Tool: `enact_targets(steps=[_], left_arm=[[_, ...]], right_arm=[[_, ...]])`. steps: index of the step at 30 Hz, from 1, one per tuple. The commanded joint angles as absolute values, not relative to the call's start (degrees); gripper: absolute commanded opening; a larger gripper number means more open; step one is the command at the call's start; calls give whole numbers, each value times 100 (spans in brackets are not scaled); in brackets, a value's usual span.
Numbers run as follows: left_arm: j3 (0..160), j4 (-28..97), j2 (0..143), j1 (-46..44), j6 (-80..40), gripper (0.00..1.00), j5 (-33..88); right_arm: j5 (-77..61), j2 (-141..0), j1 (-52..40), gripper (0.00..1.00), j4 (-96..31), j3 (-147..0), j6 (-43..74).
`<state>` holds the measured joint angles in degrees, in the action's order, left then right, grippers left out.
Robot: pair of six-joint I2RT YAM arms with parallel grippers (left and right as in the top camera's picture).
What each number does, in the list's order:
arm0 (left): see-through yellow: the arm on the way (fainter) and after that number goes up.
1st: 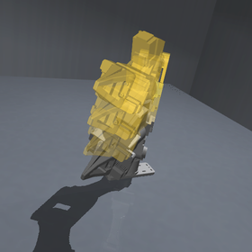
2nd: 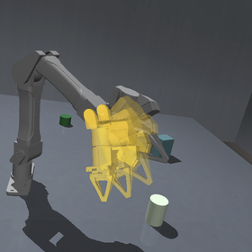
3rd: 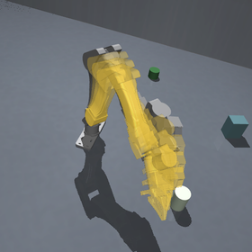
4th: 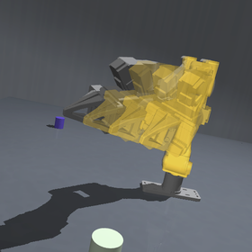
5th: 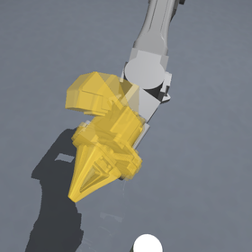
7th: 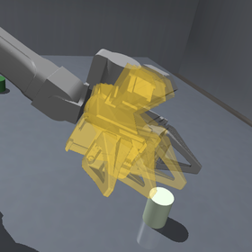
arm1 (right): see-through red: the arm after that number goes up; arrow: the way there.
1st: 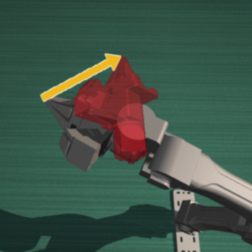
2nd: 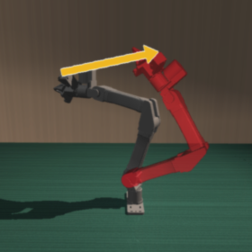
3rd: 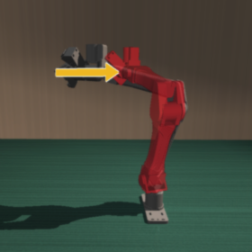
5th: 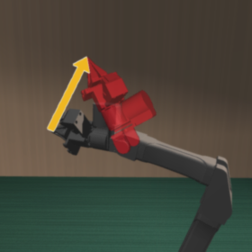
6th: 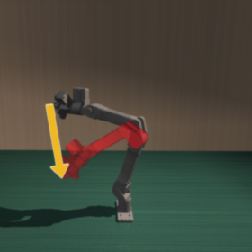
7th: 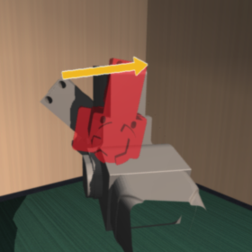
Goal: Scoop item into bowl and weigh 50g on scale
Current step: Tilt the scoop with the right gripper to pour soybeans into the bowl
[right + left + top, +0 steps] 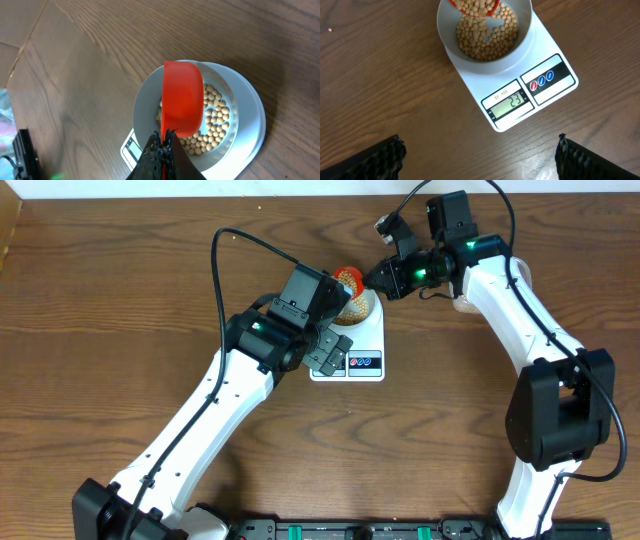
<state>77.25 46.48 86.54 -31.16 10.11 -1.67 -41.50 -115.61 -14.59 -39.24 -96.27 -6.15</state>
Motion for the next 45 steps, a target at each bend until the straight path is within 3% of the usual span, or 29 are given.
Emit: enact_targets(steps=[1, 45], left_arm=[[7682, 4670, 8659, -3092, 961, 98, -198], [7682, 4670, 8659, -3092, 961, 98, -198]], right_arm=[[-4193, -11441, -1500, 1, -3944, -9642, -937], [-4193, -11441, -1500, 1, -4016, -9642, -1518]])
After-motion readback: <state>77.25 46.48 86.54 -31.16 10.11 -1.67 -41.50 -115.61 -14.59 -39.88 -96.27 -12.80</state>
